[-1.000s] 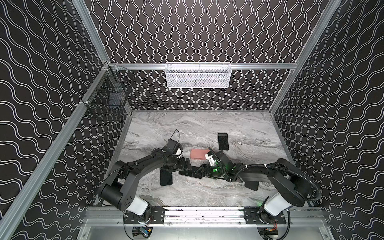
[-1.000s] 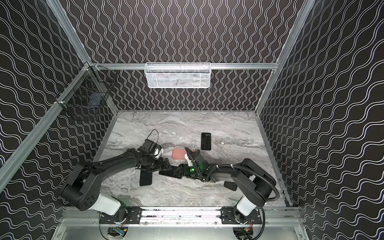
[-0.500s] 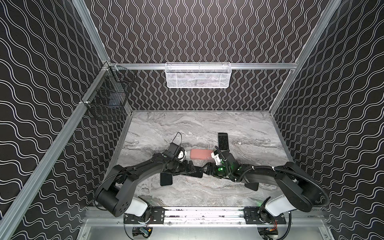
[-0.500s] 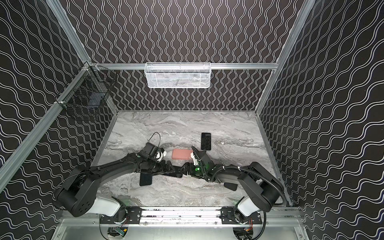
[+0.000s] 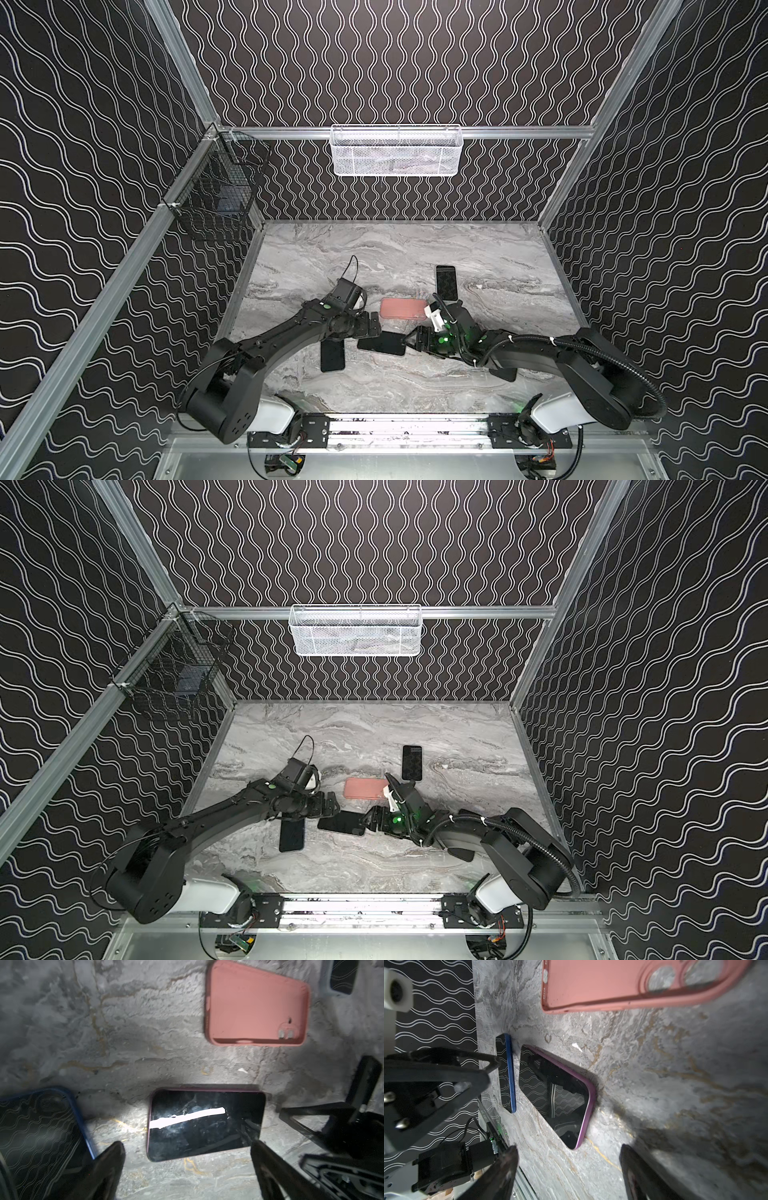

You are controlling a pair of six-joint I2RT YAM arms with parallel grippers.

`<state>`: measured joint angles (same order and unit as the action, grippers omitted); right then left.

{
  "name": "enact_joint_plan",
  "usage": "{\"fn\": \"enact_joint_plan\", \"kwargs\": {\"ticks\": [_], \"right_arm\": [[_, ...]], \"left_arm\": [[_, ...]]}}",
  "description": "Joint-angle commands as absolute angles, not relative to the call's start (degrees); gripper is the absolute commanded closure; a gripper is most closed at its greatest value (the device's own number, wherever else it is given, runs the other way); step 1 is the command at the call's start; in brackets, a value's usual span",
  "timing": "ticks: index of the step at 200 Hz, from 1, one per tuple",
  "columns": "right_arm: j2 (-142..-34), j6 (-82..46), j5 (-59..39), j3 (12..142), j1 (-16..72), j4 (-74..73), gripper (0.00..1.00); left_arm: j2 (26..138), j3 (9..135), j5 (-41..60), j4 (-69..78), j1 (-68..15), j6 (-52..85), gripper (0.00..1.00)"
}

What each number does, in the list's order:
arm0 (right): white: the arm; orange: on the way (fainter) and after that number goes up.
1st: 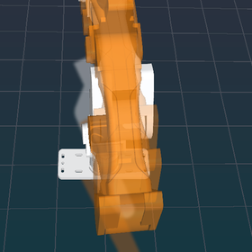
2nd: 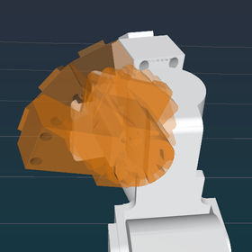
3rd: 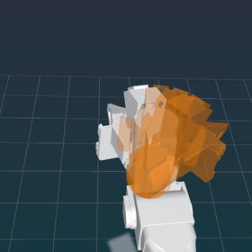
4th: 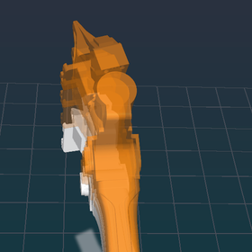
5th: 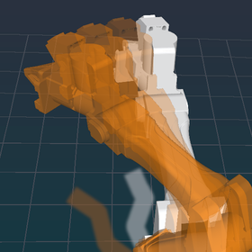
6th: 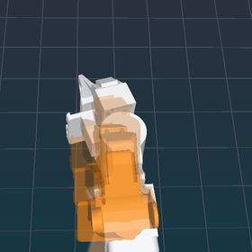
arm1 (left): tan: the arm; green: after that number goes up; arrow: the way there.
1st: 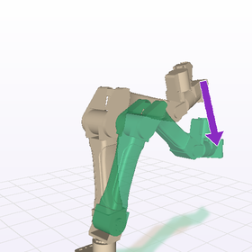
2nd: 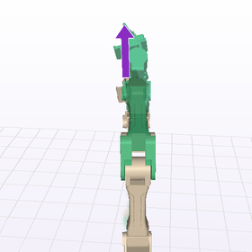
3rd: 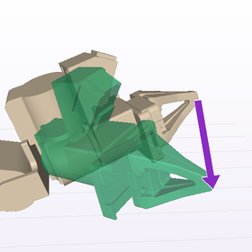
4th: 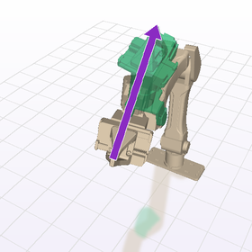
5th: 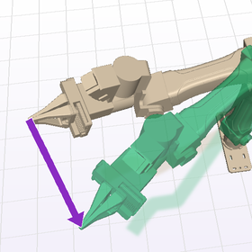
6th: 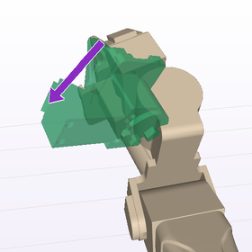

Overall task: Put the phone into the phone case
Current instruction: 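Close both grippers on the purple-edged black phone's ends, then lift the black phone with both grippers and carry it over the pink case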

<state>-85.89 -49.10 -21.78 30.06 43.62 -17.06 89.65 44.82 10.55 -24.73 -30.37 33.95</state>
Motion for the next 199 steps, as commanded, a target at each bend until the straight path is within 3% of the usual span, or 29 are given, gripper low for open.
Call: {"fn": "enact_joint_plan", "kwargs": {"ticks": [1,199], "right_arm": [[-86.78,-50.6,-22.75,30.84,44.45,-18.46,0.21],[-93.87,-56.32,-26.23,29.58,46.0,-31.64,0.2]], "left_arm": [[90.55,44.3,9.86,-22.82,-30.19,33.54,0.02],[93.03,38.39,16.61,-13.58,-29.94,36.88,0.02]]}}
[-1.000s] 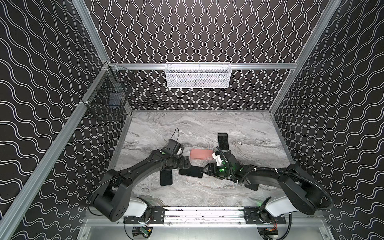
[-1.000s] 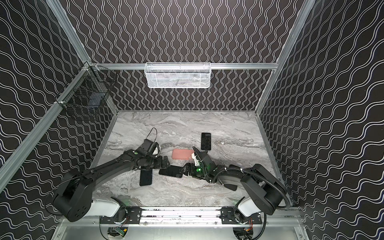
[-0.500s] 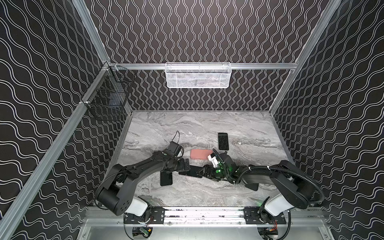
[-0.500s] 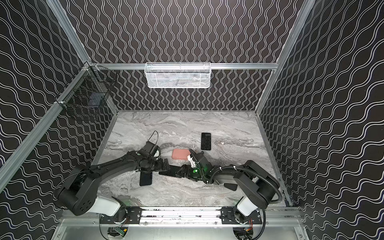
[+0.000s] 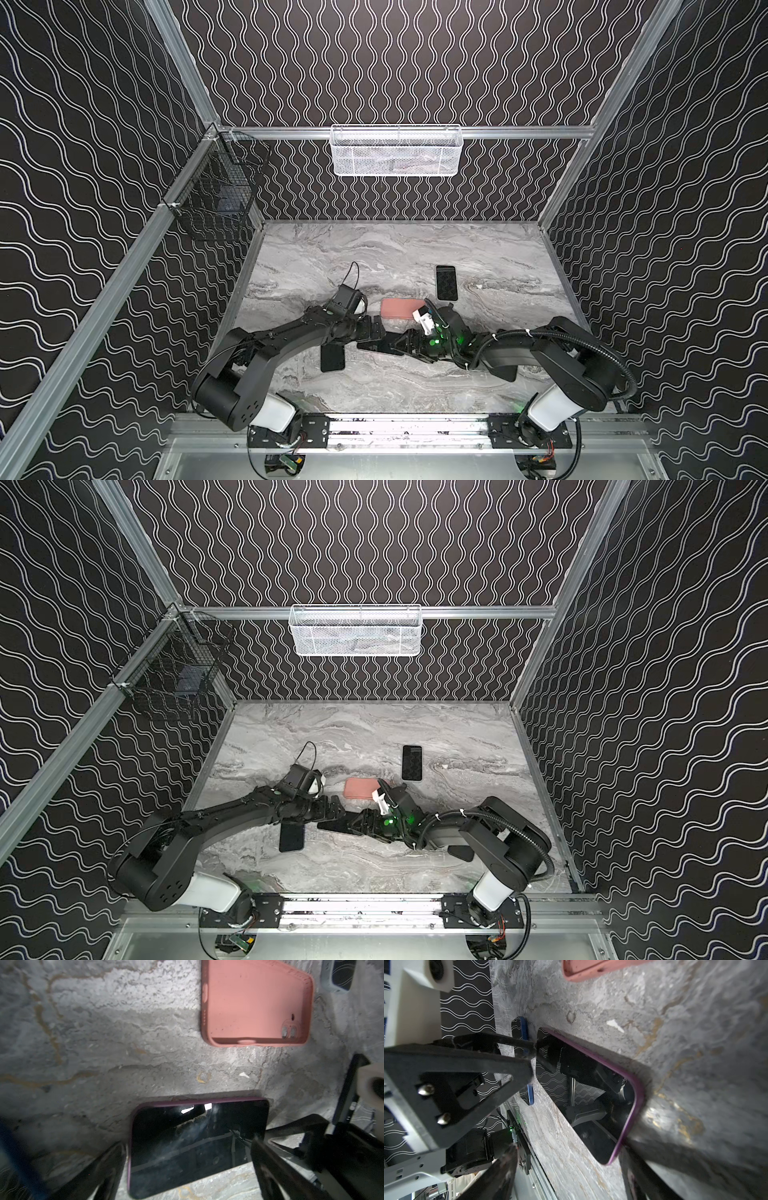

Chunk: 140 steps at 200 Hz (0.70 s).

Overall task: Put the phone into the phone case
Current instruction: 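Lift the black phone with both grippers and carry it over the pink case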

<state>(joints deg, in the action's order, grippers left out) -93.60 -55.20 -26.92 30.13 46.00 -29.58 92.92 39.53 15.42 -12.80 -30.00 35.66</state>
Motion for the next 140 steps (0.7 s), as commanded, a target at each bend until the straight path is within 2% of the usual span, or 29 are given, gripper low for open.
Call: {"fn": "enact_joint_plan", "kwargs": {"ticks": [1,77,140], "right_arm": [[-93.82,-56.33,-26.26,29.55,45.98,-31.73,0.2],[-91.71,-57.6,-26.53,27.6,45.96,-42.17,0.21],[-92.44,-57.8,-26.95,27.54,45.84,-43.38,0.23]], "left_arm": [[93.01,38.4,16.61,-13.6,-29.95,36.9,0.02],[92.45,37.67,17.23,-13.09,-30.14,37.11,0.02],[92.37,37.25,18.0,-11.71,-30.21,37.97,0.02]]}}
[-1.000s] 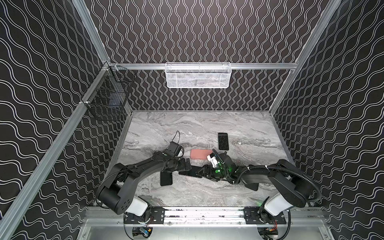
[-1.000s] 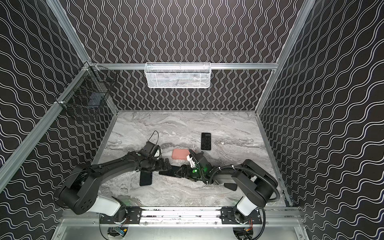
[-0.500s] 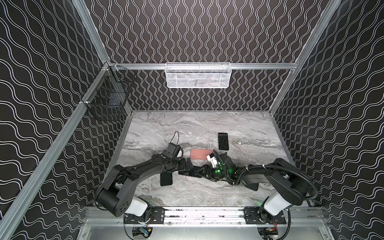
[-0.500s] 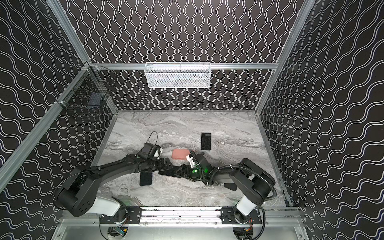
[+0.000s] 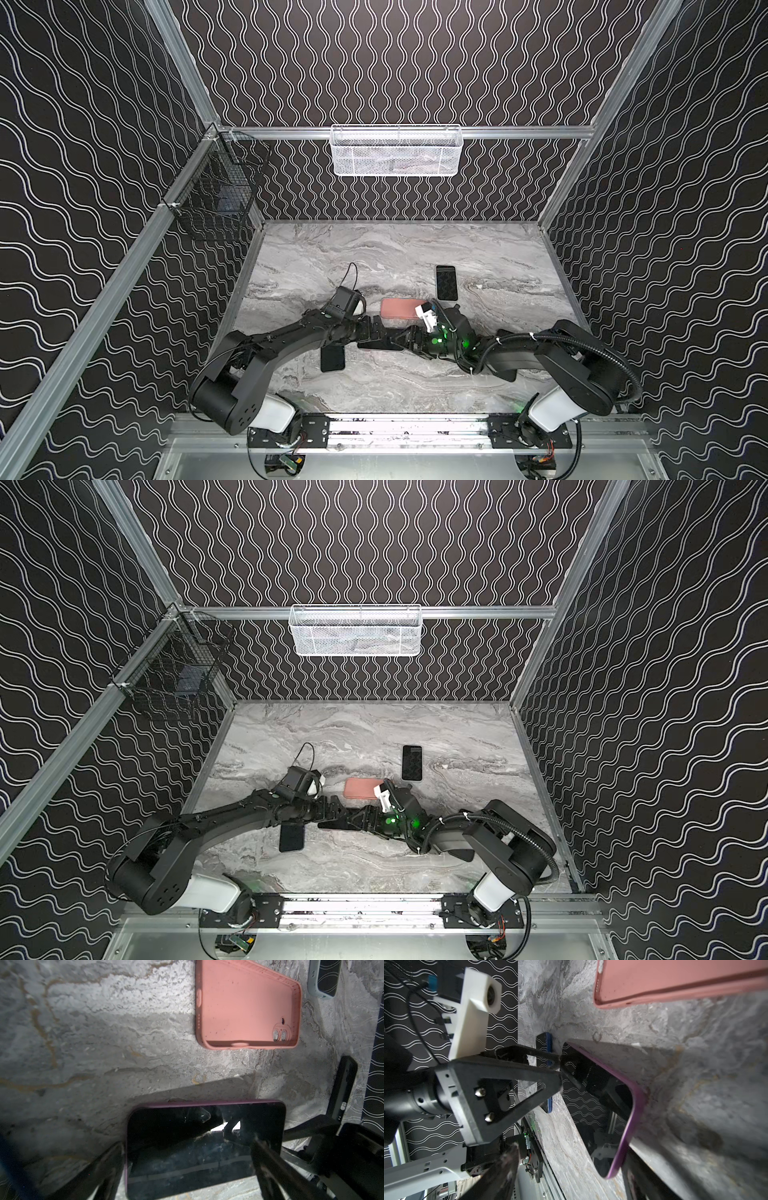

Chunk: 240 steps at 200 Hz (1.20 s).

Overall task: Put the phone into the phone case
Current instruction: 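Lift the black phone with both grippers and carry it over the pink case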

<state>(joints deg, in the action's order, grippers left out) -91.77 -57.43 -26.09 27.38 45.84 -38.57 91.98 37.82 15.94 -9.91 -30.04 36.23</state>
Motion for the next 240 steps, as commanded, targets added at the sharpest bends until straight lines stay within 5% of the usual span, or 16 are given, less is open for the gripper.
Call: {"fn": "enact_joint_plan", "kwargs": {"ticks": [1,55,177,240], "right_arm": [[-92.5,-57.82,-27.01,27.57,45.86,-43.49,0.23],[-94.5,-57.17,-25.07,29.38,45.89,-41.46,0.37],[-93.72,-55.2,-21.67,30.43,45.84,-35.26,1.0],[-84.16,-53.26,-19.52,30.6,43.08,-22.68,1.0]], "left_arm": [[92.37,37.26,18.01,-11.7,-30.22,37.97,0.02],[92.27,37.4,18.11,-11.67,-30.53,38.1,0.02],[90.17,39.2,16.77,-11.87,-30.34,38.63,0.02],[83.8,44.2,17.83,-7.54,-26.08,38.86,0.01]]}}
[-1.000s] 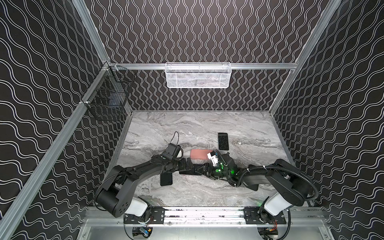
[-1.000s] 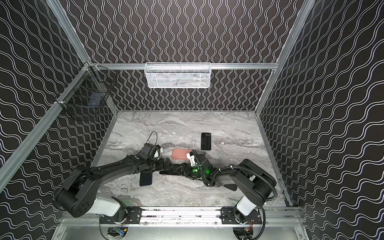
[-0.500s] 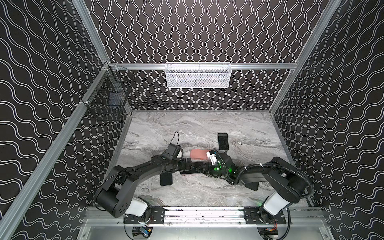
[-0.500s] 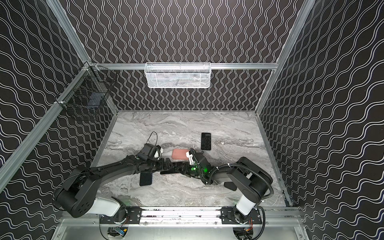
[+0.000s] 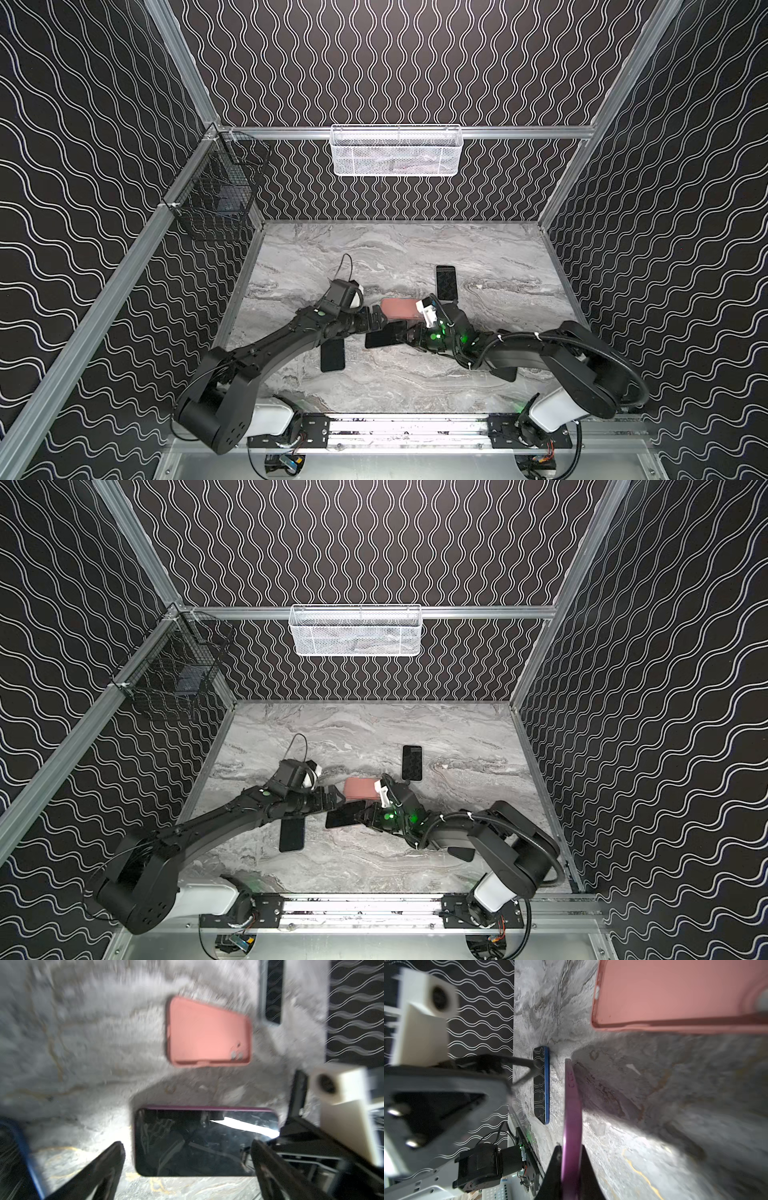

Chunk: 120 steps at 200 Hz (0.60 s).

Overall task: Put the phone into the phone case
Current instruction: 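Lift the black phone with both grippers and carry it over the pink case, then lower the black phone into the pink case with both grippers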

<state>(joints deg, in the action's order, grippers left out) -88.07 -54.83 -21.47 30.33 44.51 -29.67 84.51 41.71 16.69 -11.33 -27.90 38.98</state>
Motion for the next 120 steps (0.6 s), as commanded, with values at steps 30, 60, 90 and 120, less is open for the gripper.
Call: {"fn": "enact_joint_plan", "kwargs": {"ticks": [30,60,90,120], "right_arm": [[-78.1,-49.52,-18.99,33.27,40.3,-14.07,1.0],[-77.87,-46.23,-19.51,37.94,37.4,-7.41,1.0],[-81.15,-44.36,-20.56,41.64,34.91,-6.0,1.0],[-85.41,-44.03,-22.53,43.72,32.39,-7.32,1.0]], "left_arm": [[86.42,47.81,19.76,-6.32,-23.31,37.88,0.01],[90.39,49.9,20.48,-3.09,-22.32,39.17,0.02],[94.36,51.12,21.35,-1.66,-22.32,40.3,0.01],[96.87,50.58,23.29,-0.18,-22.32,41.31,0.01]]}}
